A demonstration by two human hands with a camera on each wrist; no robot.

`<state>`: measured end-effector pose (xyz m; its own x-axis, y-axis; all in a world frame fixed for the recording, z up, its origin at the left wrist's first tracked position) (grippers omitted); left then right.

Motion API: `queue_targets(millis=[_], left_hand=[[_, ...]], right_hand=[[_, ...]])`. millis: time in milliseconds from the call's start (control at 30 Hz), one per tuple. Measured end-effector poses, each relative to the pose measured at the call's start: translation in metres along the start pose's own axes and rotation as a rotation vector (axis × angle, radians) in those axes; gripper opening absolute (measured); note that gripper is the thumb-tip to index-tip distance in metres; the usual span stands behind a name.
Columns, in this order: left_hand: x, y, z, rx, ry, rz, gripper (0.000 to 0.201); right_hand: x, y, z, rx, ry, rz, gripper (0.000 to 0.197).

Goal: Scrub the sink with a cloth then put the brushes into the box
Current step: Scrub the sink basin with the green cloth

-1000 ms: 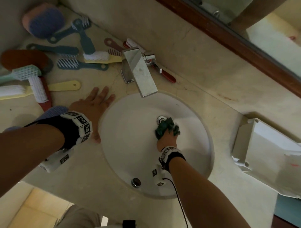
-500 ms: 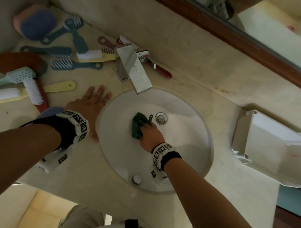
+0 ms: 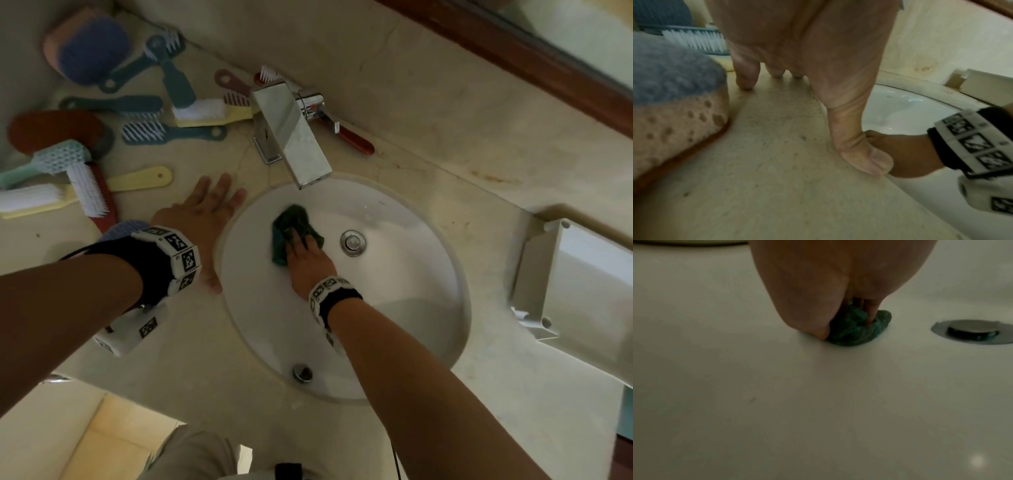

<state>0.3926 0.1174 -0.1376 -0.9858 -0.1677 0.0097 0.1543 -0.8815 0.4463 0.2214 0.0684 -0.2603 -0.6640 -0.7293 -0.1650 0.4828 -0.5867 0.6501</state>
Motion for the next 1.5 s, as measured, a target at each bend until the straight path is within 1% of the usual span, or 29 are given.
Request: queue_targets(millis=[67, 133, 200, 300, 367, 467, 500, 567, 633, 700, 767, 833, 867, 900, 933, 1033, 1100, 1133, 1167, 1233, 1300, 1333, 1433, 1500], left_hand=[[0.000, 0.000, -0.001, 0.000, 0.003, 0.002, 0.164], [0.000, 0.000, -0.001, 0.001, 0.010, 0.002, 0.165], [0.002, 0.000, -0.002, -0.002, 0.019, -0.012, 0.164], [0.004, 0.000, -0.003, -0.001, 0.016, -0.016, 0.163], [0.003, 0.000, -0.004, 0.007, 0.009, -0.015, 0.163], [0.001, -0.002, -0.004, 0.015, -0.006, -0.005, 0.164], [0.000, -0.003, -0.005, 0.019, -0.012, -0.003, 0.164], [-0.001, -0.003, -0.005, 0.027, -0.025, 0.003, 0.164], [-0.001, -0.003, -0.005, 0.036, -0.028, 0.004, 0.164], [-0.001, -0.003, -0.004, 0.041, -0.023, 0.005, 0.163], [0.000, -0.002, -0.003, 0.036, -0.019, 0.000, 0.163], [0.000, -0.002, -0.003, 0.031, -0.017, -0.006, 0.162], [0.000, -0.002, -0.003, 0.034, -0.015, -0.009, 0.162], [0.000, -0.001, -0.003, 0.039, -0.011, -0.013, 0.162], [-0.001, -0.001, -0.003, 0.042, -0.006, -0.016, 0.162], [0.000, -0.002, -0.003, 0.040, 0.000, -0.018, 0.161], [0.000, -0.002, -0.004, 0.035, -0.003, -0.019, 0.161], [-0.001, -0.002, -0.005, 0.032, -0.005, -0.016, 0.161], [-0.001, -0.002, -0.004, 0.032, -0.007, -0.015, 0.162], [0.000, -0.002, -0.005, 0.043, -0.009, -0.023, 0.162], [-0.001, -0.002, -0.006, 0.050, -0.009, -0.027, 0.162], [-0.001, -0.002, -0.006, 0.049, -0.007, -0.025, 0.162], [-0.004, -0.002, -0.008, 0.047, -0.008, -0.023, 0.163], [-0.004, -0.002, -0.008, 0.048, -0.013, -0.035, 0.164]], right_hand=[[0.026, 0.008, -0.008, -0.008, -0.140, -0.036, 0.063], [0.055, 0.004, -0.009, -0.032, -0.284, -0.044, 0.061], [0.074, -0.002, -0.002, -0.043, -0.388, -0.047, 0.058], [0.075, -0.008, 0.011, -0.086, -0.442, -0.058, 0.052], [0.073, -0.012, 0.017, -0.122, -0.470, -0.078, 0.053], [0.081, -0.020, 0.030, -0.164, -0.524, -0.210, 0.050], [0.086, -0.022, 0.036, -0.168, -0.532, -0.282, 0.045], [0.096, -0.024, 0.045, -0.091, -0.515, -0.367, 0.034], [0.093, -0.024, 0.053, -0.029, -0.462, -0.408, 0.030], [0.077, -0.031, 0.056, -0.052, -0.393, -0.474, 0.035], [0.059, -0.037, 0.054, -0.089, -0.375, -0.500, 0.044], [0.047, -0.032, 0.049, -0.062, -0.349, -0.525, 0.048], [0.042, -0.025, 0.045, -0.042, -0.328, -0.587, 0.047], [0.039, -0.018, 0.040, -0.008, -0.308, -0.699, 0.044], [0.040, -0.009, 0.036, 0.045, -0.311, -0.863, 0.039], [0.043, 0.019, 0.031, 0.285, -0.341, -1.330, 0.033], [0.034, 0.043, 0.028, 0.418, -0.267, -1.537, 0.032], [0.027, 0.054, 0.023, 0.459, -0.229, -1.553, 0.034], [0.018, 0.068, 0.021, 0.471, -0.201, -1.513, 0.038], [-0.002, 0.081, 0.013, 0.427, -0.185, -1.384, 0.043], [-0.028, 0.081, 0.009, 0.341, -0.166, -1.241, 0.042], [-0.042, 0.076, 0.010, 0.299, -0.129, -1.180, 0.041], [-0.073, 0.058, 0.024, 0.194, 0.052, -0.996, 0.039], [-0.080, 0.037, 0.034, 0.066, 0.146, -0.797, 0.042]])
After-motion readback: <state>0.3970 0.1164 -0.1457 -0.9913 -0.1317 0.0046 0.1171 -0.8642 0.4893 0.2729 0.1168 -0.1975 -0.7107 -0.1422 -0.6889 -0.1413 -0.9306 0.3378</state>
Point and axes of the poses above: each hand's wrist, its own z-axis away from the middle knuckle, its own y-axis out of the back of the hand, x = y × z, the point moved 7 cm from there along -z, towards the middle knuckle, and after that the axes turned 13 degrees about -x, right-handed, at the moved point
